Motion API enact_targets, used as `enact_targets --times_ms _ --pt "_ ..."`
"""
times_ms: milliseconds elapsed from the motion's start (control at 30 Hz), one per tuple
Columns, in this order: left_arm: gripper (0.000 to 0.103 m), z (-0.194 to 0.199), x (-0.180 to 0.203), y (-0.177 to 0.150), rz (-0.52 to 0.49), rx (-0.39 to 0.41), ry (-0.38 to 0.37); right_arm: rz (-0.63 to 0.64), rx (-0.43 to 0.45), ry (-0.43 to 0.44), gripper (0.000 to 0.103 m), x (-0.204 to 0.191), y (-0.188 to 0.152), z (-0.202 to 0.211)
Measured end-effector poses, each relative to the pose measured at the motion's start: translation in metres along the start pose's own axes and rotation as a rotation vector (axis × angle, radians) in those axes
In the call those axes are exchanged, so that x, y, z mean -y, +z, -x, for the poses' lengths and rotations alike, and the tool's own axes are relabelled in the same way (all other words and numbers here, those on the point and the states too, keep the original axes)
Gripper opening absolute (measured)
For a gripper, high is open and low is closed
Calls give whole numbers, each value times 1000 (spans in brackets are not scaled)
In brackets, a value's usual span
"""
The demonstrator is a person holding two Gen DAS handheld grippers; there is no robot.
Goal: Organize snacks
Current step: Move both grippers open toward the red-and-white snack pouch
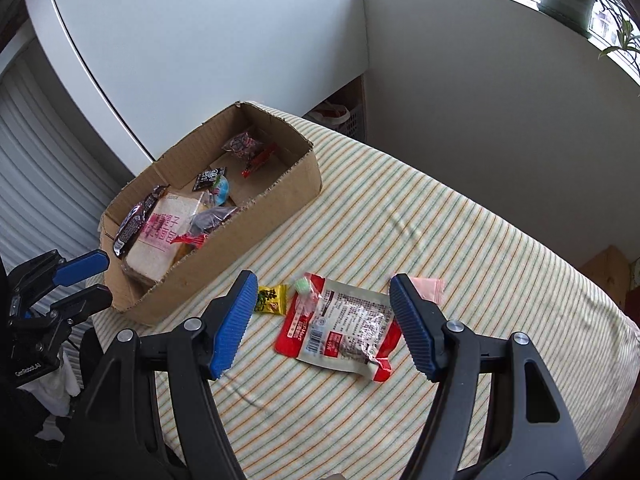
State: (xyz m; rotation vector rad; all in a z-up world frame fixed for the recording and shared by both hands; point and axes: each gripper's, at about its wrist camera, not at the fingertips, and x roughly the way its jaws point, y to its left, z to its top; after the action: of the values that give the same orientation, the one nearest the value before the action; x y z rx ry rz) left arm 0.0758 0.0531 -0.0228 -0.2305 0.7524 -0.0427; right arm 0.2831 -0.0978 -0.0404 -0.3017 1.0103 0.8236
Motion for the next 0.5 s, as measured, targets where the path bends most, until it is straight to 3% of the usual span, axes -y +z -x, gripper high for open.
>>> enact_targets --times_ms 300,500 --pt "35 -16 40 -19 -37 -65 -67 -31 -72 81 71 30 -8 -32" --pt "35 -24 40 -22 -22 -94 -74 11 -128 107 58 29 1 -65"
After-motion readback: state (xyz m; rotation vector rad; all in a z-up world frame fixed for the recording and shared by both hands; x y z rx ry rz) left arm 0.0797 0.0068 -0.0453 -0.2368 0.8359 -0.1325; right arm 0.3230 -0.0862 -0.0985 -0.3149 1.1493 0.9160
